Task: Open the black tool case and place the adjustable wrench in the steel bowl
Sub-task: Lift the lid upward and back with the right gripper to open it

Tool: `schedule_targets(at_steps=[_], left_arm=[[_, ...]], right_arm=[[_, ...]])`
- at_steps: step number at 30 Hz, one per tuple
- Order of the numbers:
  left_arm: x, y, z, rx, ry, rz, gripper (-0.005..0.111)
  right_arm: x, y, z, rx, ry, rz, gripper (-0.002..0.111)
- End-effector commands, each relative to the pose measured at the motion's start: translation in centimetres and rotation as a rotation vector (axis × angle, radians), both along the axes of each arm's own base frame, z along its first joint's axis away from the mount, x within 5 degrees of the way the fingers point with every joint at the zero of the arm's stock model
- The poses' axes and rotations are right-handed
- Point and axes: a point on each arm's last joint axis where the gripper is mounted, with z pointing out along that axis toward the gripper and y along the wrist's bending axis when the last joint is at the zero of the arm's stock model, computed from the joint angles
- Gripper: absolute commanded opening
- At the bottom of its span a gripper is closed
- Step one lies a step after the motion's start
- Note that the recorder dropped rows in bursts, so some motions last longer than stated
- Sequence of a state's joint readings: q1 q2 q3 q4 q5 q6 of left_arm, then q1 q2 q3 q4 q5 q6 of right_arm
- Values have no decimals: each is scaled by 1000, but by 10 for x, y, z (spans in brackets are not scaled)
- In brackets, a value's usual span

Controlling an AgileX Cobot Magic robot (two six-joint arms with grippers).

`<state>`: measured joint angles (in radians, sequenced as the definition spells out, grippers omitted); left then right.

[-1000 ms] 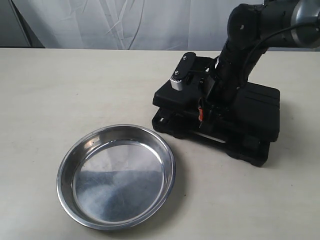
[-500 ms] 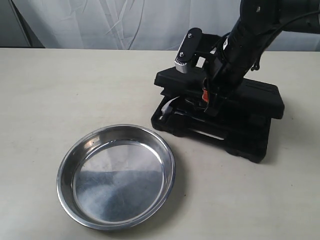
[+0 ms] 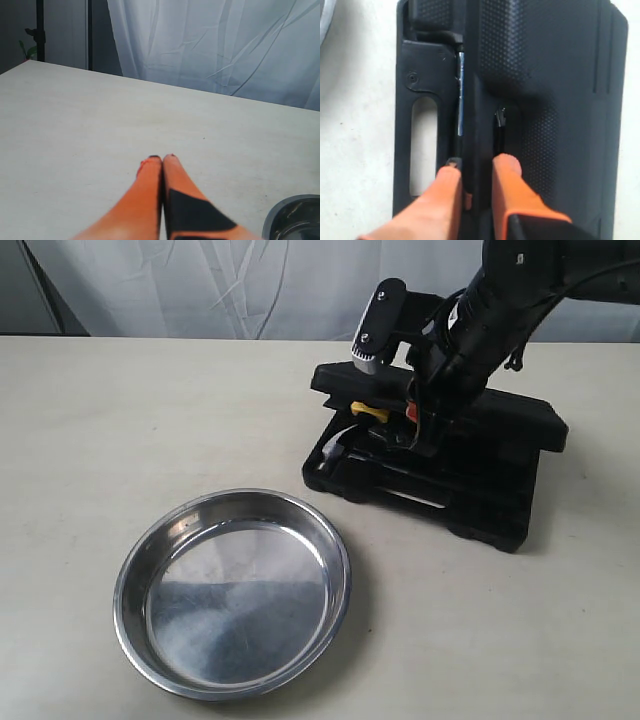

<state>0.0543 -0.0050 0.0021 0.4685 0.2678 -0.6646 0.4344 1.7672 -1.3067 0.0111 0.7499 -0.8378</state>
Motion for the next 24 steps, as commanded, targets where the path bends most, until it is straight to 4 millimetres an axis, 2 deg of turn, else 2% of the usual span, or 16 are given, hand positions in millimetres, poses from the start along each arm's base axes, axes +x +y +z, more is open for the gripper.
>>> schedule_targets(at_steps=[1, 9, 20, 24], left_arm=[[1, -1, 1, 1, -5, -9, 0], [1, -1, 1, 1, -5, -9, 0], [1, -1, 1, 1, -5, -9, 0], [1, -1, 1, 1, -5, -9, 0]], right_arm=[[-3, -4, 24, 22, -89, 0, -1], [-10, -12, 56, 12, -235, 24, -1], [5, -10, 63, -29, -428, 86, -1], [15, -11, 59, -43, -481, 102, -1]])
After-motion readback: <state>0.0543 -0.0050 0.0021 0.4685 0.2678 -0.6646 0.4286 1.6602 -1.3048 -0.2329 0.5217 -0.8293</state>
